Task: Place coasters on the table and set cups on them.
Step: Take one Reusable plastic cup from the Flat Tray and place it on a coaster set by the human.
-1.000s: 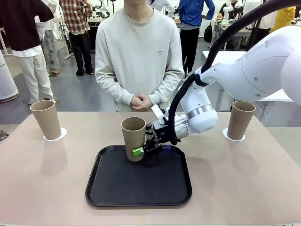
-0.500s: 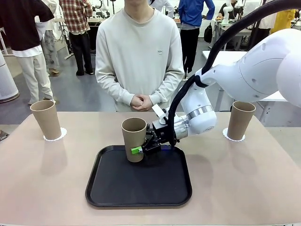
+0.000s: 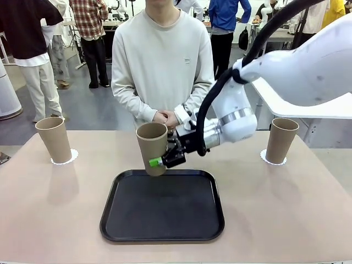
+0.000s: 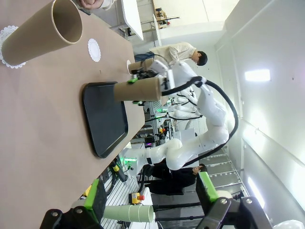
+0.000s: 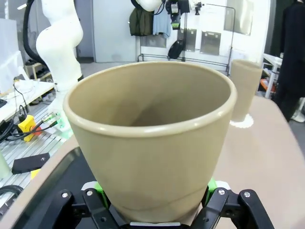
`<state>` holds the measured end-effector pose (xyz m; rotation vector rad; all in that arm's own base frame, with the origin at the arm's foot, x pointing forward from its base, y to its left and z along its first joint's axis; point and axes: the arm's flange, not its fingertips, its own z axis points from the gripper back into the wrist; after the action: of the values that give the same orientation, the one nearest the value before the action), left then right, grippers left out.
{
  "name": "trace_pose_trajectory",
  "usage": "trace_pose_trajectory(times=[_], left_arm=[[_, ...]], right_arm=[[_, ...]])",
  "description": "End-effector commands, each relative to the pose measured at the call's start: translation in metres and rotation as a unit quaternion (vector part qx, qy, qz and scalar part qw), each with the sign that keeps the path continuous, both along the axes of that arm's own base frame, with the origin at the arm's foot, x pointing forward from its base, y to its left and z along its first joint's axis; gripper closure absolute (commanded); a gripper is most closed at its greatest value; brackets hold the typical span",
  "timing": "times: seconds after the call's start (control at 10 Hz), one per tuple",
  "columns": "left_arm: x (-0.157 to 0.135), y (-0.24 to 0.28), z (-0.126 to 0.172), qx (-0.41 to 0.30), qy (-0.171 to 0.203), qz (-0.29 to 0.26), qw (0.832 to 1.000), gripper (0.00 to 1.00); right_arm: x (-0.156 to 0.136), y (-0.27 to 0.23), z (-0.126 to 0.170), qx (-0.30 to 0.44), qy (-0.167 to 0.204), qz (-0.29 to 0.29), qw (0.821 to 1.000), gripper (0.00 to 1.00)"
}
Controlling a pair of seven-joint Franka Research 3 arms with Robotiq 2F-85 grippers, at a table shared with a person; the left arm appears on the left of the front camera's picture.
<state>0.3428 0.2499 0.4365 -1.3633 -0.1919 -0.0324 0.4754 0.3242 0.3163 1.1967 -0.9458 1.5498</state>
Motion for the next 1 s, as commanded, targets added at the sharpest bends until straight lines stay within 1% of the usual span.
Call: trace_pose_trajectory(times=[0.0, 0.1, 0.2, 0.3, 0.4, 0.6, 0.7, 0.8, 0.9], left_arm=[[-0.002, 0.0, 0.003, -0.003, 0.0, 0.003, 1.0, 0.0], [-0.002, 0.0, 0.003, -0.003, 0.0, 0.003, 1.0, 0.0], [-0.002, 0.0, 0.003, -0.003, 0.0, 0.003, 1.0, 0.0], [-0.002, 0.0, 0.003, -0.003, 0.0, 0.003, 1.0, 0.0], [-0.002, 0.0, 0.003, -0.003, 0.0, 0.003, 1.0, 0.0], [-0.002, 0.0, 0.003, -0.003, 0.0, 0.003, 1.0, 0.0], [-0.002, 0.0, 0.003, -0.003, 0.0, 0.003, 1.0, 0.0], [-0.002, 0.0, 0.003, -0.003, 0.0, 0.003, 1.0, 0.0], [-0.002, 0.0, 0.003, -0.003, 0.0, 0.003, 1.0, 0.0]], right_arm=[[-0.01, 0.001, 0.043, -0.018, -0.015, -0.037, 0.999, 1.0], [-0.006, 0.001, 0.055, -0.017, -0.015, -0.043, 0.999, 1.0], [-0.003, 0.001, 0.058, -0.019, -0.014, -0.045, 0.999, 1.0], [-0.001, 0.0, 0.055, -0.021, -0.012, -0.047, 0.999, 1.0], [-0.003, -0.001, 0.069, -0.013, -0.026, -0.031, 0.999, 1.0], [-0.003, -0.001, 0.069, -0.013, -0.026, -0.031, 0.999, 1.0], [-0.002, -0.003, 0.068, -0.016, -0.024, -0.036, 0.999, 0.17], [0.021, -0.011, 0.063, 0.016, -0.015, -0.052, 0.998, 0.17], [0.049, -0.025, 0.056, 0.031, 0.004, -0.072, 0.997, 0.17]])
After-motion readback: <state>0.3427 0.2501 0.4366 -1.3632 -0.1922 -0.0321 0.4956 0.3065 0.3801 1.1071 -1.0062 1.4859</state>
